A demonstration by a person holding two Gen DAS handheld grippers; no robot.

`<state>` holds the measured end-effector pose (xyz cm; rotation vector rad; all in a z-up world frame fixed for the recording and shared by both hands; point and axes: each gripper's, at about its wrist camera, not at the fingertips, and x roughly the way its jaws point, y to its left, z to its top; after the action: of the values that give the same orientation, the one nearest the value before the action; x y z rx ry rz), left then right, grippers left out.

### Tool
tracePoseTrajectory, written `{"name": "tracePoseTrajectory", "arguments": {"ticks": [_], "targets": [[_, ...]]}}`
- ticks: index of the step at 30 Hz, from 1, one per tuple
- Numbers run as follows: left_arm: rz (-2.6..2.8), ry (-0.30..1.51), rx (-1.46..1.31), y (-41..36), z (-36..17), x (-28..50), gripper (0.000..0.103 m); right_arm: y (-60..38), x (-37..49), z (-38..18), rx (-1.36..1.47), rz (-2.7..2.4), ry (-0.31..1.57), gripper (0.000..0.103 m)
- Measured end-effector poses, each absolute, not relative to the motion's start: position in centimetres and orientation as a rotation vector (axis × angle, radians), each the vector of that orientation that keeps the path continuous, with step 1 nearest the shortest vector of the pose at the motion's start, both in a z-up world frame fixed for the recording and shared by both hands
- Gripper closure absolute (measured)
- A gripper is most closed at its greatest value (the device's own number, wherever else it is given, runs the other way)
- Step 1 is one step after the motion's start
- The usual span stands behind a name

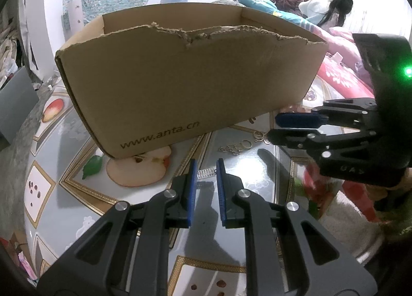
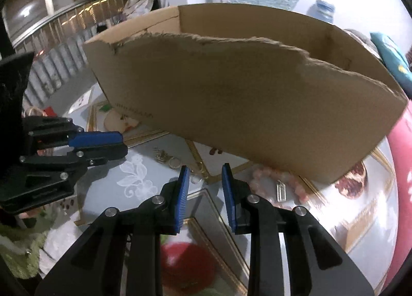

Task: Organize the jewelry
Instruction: 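Close the right gripper on the keychain ring while the left gripper holds the charm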

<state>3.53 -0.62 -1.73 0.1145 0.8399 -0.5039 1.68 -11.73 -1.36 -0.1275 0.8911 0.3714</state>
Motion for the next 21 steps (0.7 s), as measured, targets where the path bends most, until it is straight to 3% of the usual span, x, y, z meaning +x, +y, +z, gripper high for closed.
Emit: {"name": "tracePoseTrajectory", "arguments": {"ticks": [19, 21], "targets": [[-0.5, 0.849, 0.106, -0.71, -2.23, 3.74, 0.089, -11.0, 2.59, -1.6, -0.232, 0.449, 0.912, 0.077], [-0.497, 0.849, 0.104, -0.7, -2.37, 3.77, 0.089, -11.0, 2.55, -1.56, -0.227, 0.463, 0.917, 0.081]]}}
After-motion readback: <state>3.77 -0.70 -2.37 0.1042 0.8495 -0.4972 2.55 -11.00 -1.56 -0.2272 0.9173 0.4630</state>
